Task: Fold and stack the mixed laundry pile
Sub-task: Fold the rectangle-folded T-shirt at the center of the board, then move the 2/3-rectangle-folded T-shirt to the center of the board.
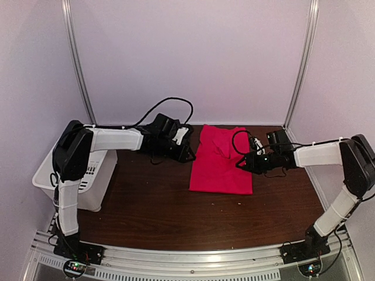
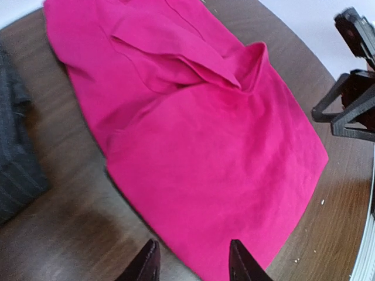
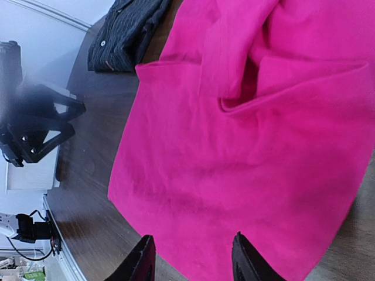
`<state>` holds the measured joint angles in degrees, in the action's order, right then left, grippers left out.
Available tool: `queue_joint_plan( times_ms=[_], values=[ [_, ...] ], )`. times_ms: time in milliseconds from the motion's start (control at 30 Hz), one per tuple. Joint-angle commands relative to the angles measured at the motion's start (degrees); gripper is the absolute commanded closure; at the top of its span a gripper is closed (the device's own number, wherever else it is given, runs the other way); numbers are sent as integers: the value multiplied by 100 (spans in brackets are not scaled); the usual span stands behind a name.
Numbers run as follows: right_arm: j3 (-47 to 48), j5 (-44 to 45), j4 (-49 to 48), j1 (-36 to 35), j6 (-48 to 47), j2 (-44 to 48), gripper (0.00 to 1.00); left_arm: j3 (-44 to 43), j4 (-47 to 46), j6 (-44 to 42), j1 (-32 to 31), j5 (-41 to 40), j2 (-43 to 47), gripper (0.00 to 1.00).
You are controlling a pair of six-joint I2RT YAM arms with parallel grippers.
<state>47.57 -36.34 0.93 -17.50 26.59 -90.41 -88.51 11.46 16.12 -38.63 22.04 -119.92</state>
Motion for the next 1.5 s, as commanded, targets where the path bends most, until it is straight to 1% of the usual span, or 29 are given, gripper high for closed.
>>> queue_joint_plan(
  times_ms=[0,133,233,367,500,633,733,867,933,1000,1100,1200,1333,1467],
  values=[
    [-270,-397,-929,-105,454,-437,57,-77,-206,-185,-381,386,-418,61],
    [-445,-405,-1137,-105,526,-848,59,-55,-499,166,-399,618,-784,65],
    [-614,-283,-1041,-71,465,-1026,61,95,-508,286,-399,471,-929,66],
    [-864,-249,-981,-85,471,-992,62,541,-482,197,-548,272,-760,69],
    [-1224,-214,-857,-262,547,-651,63,1091,-466,176,-882,25,-486,73],
    [-1789,-167,-735,-442,671,-96,63,2048,-835,585,-1238,-47,-84,77],
    [-2270,-139,-613,-557,819,405,62,2708,-975,906,-1538,-279,242,78],
    [-2752,-114,-490,-1029,1165,1194,62,3567,-1465,1510,-1857,-346,676,77],
    [-2916,-127,-418,-1286,1425,1654,62,3775,-1449,1551,-2059,-461,911,73],
    [-2984,-80,-161,-1414,1636,2267,62,3983,-1453,1611,-2121,-545,1233,70],
    [-2976,93,936,-1431,1718,3264,61,4231,-1330,1691,-2122,-787,1790,67],
    [-3026,149,1640,-1438,1775,3985,62,4370,-1185,1706,-2134,-802,2230,65],
    [-3295,9,1922,-1451,1928,4426,62,4610,-1182,1821,-2249,-649,2647,62],
    [-3368,-43,2029,-1535,1920,4396,60,4945,-1211,2198,-2431,-506,2866,59]
  ],
)
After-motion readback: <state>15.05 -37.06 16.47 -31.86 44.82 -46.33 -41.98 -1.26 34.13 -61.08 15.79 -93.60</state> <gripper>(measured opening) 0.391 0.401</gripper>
